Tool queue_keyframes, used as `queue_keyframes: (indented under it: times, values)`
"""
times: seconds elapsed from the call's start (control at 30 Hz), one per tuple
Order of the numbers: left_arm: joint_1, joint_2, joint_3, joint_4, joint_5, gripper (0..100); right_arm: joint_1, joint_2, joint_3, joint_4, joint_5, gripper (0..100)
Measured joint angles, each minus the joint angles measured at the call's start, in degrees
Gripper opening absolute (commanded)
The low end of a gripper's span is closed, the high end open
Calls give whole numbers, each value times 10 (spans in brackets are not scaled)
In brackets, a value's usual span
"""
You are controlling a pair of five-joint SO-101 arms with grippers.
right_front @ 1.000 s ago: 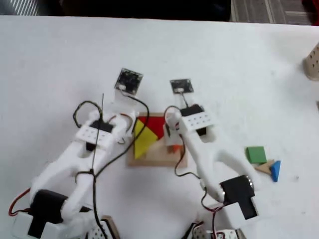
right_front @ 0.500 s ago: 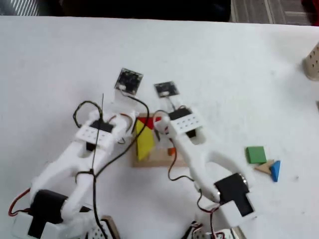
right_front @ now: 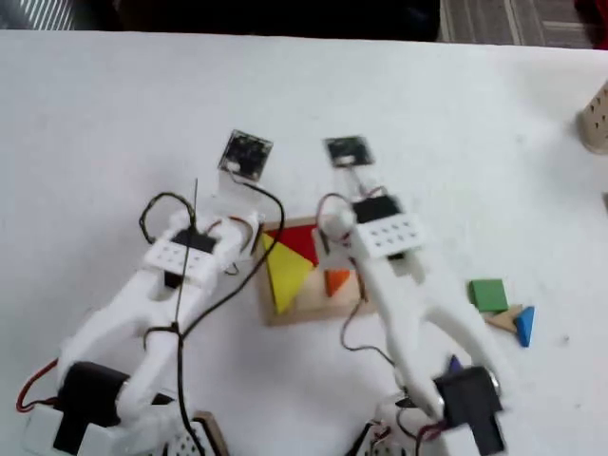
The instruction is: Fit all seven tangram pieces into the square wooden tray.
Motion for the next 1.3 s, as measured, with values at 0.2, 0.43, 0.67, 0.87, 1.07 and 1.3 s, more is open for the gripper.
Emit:
queue_keyframes:
  times: [0.2, 0.43, 0.67, 0.87, 1.07, 1.3]
  values:
    - [52, -1, 22, -1, 1, 20, 61, -52, 79, -21, 35, 19]
    - [98, -1, 23, -1, 3, 20, 41, -74, 115, -37, 56, 18]
    - [247, -1, 23, 8, 25, 20, 222, -116, 127, -40, 55, 18]
    - [302, -1, 19, 50, -40, 20, 308, -94, 141, -69, 75, 19]
    - [302, 47, -17, 51, -31, 20, 324, -85, 141, -72, 76, 19]
    - [302, 146, -126, 107, -15, 20, 328, -84, 141, -72, 77, 19]
